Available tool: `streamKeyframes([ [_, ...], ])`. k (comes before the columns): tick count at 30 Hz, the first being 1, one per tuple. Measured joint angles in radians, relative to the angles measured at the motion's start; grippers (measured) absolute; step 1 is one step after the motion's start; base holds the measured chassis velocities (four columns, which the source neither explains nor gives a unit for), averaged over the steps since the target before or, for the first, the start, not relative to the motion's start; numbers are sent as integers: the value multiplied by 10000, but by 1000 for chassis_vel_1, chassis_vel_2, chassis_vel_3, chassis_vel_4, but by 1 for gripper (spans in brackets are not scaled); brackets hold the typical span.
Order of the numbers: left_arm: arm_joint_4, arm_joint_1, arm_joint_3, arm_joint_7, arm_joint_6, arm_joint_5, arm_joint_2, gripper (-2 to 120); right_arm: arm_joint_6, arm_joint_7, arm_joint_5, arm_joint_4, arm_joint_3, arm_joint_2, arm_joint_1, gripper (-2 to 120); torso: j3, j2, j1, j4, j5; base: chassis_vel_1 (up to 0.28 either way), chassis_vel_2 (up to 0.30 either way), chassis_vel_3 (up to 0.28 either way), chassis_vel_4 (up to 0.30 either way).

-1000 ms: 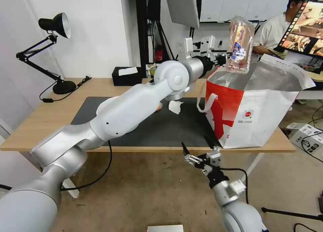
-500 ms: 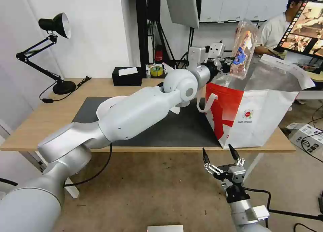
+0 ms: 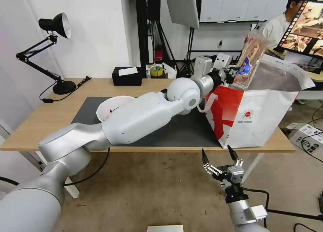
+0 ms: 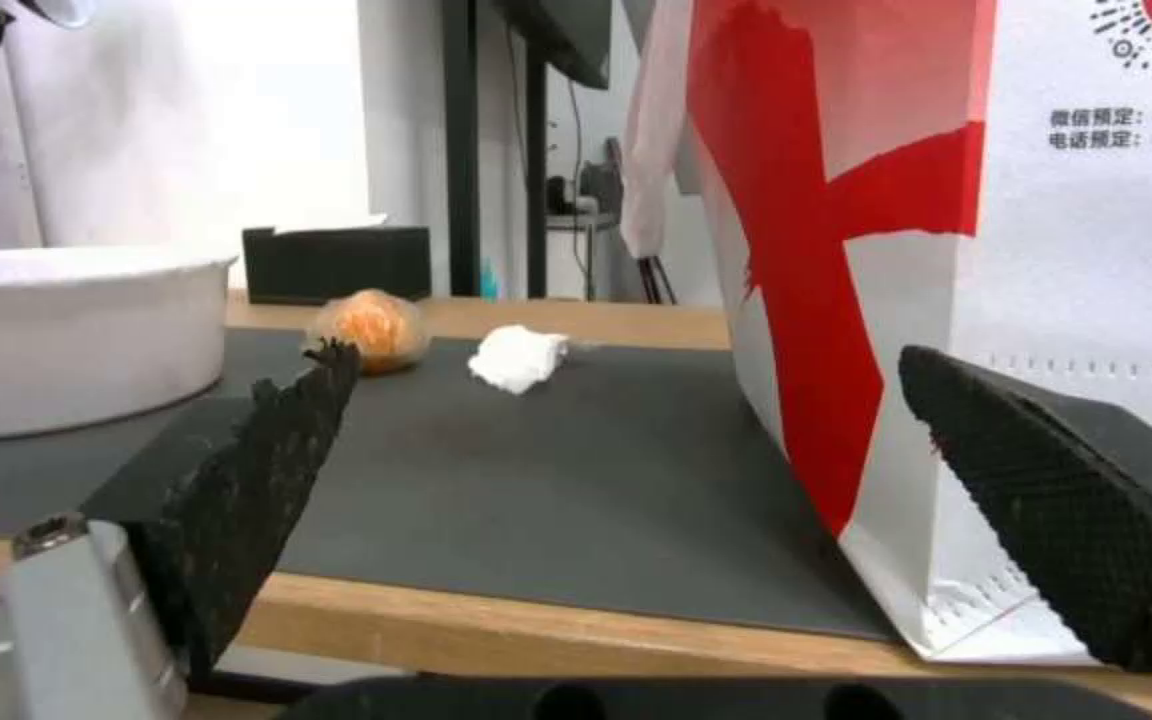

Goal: Pick up the trash from the table and place it into the takeout bag.

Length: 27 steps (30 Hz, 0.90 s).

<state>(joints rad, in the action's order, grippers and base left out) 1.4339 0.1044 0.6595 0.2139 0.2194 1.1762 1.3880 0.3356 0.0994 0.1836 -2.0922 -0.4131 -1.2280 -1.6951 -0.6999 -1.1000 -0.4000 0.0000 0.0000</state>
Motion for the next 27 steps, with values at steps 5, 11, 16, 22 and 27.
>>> streamKeyframes([
  [5, 105, -62, 7, -7, -4, 6, -117, 0, -13, -13, 17, 0, 22, 1, 6, 100, -1, 0, 0, 0, 0, 0, 0, 0, 0],
  [11, 252, -46, 6, -215, 21, 199, -212, 21, -49, -23, 8, 10, 124, -23, 45, 100, 0, 0, 0, 0, -1, 0, 0, 0, 0],
  [16, 356, 53, 5, -228, 40, 362, -194, 40, -73, -27, -6, 41, 203, -19, 98, 100, 0, 0, 0, 0, 0, 0, 0, 0, 0],
  [22, 621, 77, -37, -226, -419, 516, -431, 66, -113, -31, -6, 7, 218, 39, 154, 100, -1, 0, 0, -1, 0, 0, 0, 0, 0],
  [27, 948, -86, -86, -219, -955, 346, -799, 81, -117, -34, -7, -31, 218, 62, 166, 100, -1, 0, 0, 0, -1, 0, 0, 0, 0],
])
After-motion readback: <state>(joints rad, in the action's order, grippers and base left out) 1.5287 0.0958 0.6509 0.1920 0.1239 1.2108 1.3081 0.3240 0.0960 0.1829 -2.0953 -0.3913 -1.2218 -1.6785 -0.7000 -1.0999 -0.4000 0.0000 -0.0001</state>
